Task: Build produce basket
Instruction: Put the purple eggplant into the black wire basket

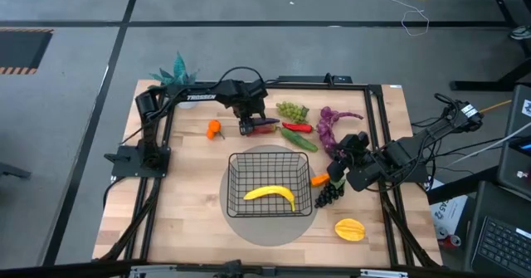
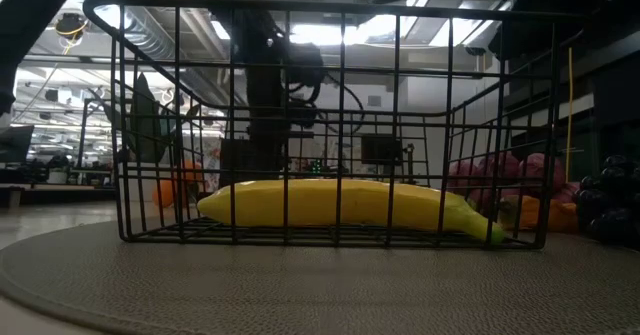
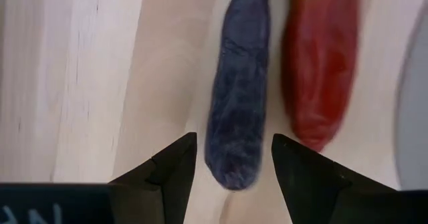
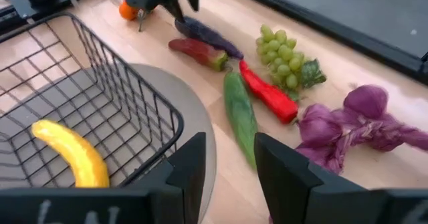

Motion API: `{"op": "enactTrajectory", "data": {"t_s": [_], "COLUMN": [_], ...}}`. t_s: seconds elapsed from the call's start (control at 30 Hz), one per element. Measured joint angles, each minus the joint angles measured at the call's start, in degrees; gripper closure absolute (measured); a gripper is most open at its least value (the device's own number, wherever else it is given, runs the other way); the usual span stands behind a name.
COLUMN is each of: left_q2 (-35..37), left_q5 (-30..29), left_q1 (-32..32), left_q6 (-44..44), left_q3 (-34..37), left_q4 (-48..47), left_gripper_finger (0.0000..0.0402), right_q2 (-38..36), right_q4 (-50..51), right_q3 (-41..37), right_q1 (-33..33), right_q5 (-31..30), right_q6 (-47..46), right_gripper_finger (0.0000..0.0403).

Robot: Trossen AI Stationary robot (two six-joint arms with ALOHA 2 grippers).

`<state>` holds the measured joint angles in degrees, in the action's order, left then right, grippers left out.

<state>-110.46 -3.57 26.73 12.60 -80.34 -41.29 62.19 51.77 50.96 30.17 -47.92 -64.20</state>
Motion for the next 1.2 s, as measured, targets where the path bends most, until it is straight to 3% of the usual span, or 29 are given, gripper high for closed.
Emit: {"op": "enactTrajectory", "data": {"t_s": [0.63,0.83,1.2], "left_q2": [-1.8,-1.8,-4.7], "left_q5": [-0.2,-0.8,-4.5], "left_q1": [0.0,-1.3,-1.7], "left_q6": [-0.4,4.1,-5.2], "left_q3": [0.0,0.0,0.0], "left_q4": [-0.4,-2.2,0.7], "left_gripper_finger": [0.0211,0.0211,0.0211], "right_q2": [0.0,0.0,0.0], "right_q4": [-0.3,-0.3,-0.8], "right_q3": [0.0,0.0,0.0], "right_q1": [0.0,0.0,0.0], "right_q5": [1.4,1.5,1.6], "right_q6": [0.2,0.2,0.2], "right_gripper_finger": [0.0272,0.0272,0.0272]}}
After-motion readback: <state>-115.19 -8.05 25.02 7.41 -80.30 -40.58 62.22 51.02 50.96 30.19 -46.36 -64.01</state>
